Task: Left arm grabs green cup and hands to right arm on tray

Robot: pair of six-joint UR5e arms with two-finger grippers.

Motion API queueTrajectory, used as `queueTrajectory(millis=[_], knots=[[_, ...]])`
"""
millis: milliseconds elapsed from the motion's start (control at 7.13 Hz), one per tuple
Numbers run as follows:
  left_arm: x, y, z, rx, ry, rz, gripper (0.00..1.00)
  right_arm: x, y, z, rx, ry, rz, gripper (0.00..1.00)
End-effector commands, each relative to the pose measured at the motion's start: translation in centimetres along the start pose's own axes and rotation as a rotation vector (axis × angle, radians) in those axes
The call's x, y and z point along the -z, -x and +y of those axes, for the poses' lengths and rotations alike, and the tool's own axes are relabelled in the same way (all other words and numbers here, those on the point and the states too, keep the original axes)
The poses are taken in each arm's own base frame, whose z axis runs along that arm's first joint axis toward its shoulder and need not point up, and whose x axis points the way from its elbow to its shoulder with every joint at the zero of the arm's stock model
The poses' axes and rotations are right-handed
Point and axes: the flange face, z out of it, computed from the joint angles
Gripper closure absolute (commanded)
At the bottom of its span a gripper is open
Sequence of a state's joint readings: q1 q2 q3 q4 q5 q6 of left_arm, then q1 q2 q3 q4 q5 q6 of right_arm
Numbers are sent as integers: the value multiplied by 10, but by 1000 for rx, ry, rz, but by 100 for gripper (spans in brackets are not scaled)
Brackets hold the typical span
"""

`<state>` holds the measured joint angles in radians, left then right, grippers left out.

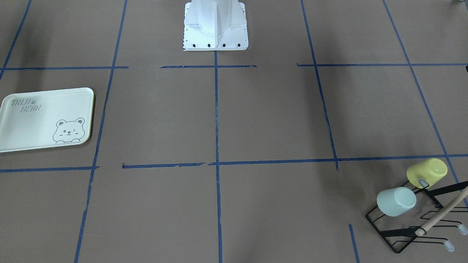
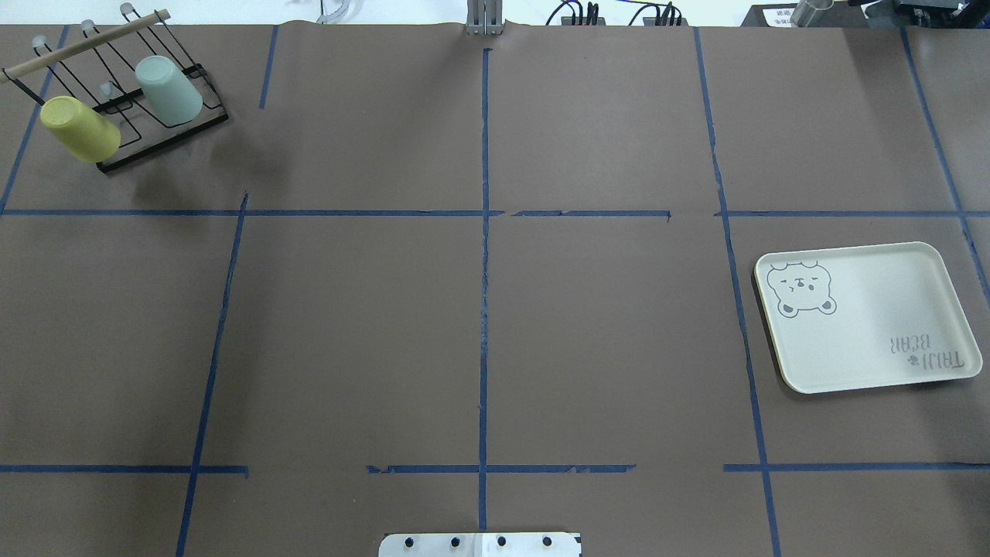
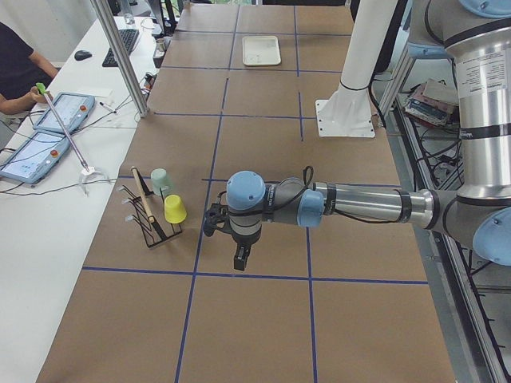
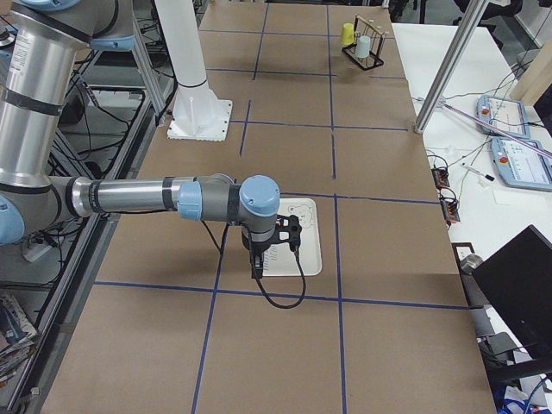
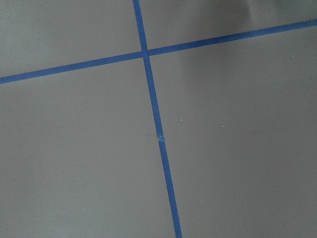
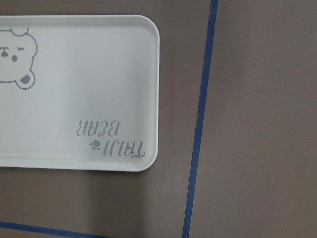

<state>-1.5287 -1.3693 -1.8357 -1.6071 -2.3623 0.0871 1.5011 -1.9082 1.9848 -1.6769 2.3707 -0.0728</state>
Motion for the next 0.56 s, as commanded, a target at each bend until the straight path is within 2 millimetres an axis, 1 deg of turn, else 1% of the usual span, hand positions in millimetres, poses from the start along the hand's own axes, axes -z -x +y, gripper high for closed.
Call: queueTrajectory(millis=[0, 140, 421], knots=[[2, -2, 0, -4, -5, -2, 0, 3, 2, -2, 4, -7, 1, 0], [0, 0, 4, -1, 0, -2, 0, 3, 3, -2, 3, -7, -2, 0], [3, -4, 3, -7, -7, 1, 0, 3, 3, -2, 6, -7, -3, 0]])
